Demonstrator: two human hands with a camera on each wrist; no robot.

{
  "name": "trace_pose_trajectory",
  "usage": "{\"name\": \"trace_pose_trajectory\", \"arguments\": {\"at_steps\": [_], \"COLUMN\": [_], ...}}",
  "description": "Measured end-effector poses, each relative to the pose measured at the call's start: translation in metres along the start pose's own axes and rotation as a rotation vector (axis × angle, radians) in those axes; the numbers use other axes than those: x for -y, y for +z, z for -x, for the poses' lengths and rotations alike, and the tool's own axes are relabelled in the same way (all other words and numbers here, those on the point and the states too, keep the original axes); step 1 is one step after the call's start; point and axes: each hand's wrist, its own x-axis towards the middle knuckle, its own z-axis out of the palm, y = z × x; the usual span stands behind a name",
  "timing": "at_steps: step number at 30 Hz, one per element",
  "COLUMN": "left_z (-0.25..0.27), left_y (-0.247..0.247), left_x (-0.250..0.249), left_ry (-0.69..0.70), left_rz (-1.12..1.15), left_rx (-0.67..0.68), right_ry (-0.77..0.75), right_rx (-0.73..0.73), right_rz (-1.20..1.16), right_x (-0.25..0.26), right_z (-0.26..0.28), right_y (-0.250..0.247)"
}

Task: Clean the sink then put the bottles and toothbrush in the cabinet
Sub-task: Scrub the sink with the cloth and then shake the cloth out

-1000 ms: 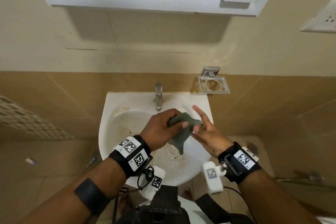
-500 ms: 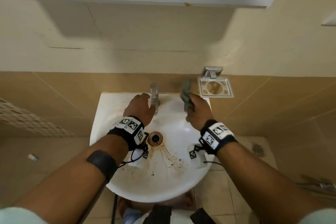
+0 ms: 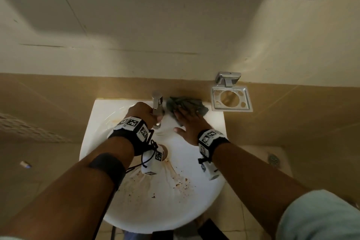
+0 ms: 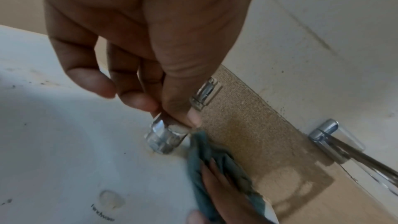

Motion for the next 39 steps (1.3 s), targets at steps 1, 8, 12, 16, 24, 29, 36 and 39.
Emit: {"name": "trace_pose_trajectory", "arguments": {"at_steps": [1,8,12,16,24,29,36,39], "left_z": [-0.001,-0.006,-0.008,-0.009,-0.009,-0.01,-0.012,-0.011], "left_y": [-0.001,-0.002,-0.002,-0.002,0.001,0.0,0.003,0.003], "left_x": [0.0,-0.002,-0.001,0.001,0.004,0.001,0.002,0.004], "left_ry": [-0.006,-0.017,-0.014,-0.007,0.001,-0.017,-0.013,-0.002], "left_rz": [0.003,0.042,0.02,0.021,0.03,0.049,0.067,0.084], "left_rx": [0.015,0.029,0.042,0.041,0.024,0.038,0.027,0.013], "right_ry": [0.014,0.166,-0.069,-0.079,0.099,0.335,0.359,0.359], "right_rx": [-0.005,-0.054,0.022,0.092,-0.155,-0.288,-0.3,-0.291], "right_rz": [-0.002,-0.04,0.0,0.031,-0.178,-0.305,-0.291,-0.393], "right_x": [-0.015,-0.046,0.009,0.023,-0.08,-0.076,-0.082,-0.075], "right_z": [0.007,0.027,-0.01,-0.024,0.067,0.058,0.054,0.101], "right_y": [0.001,0.007,-0.002,-0.007,-0.013,-0.027,-0.022,0.005]}}
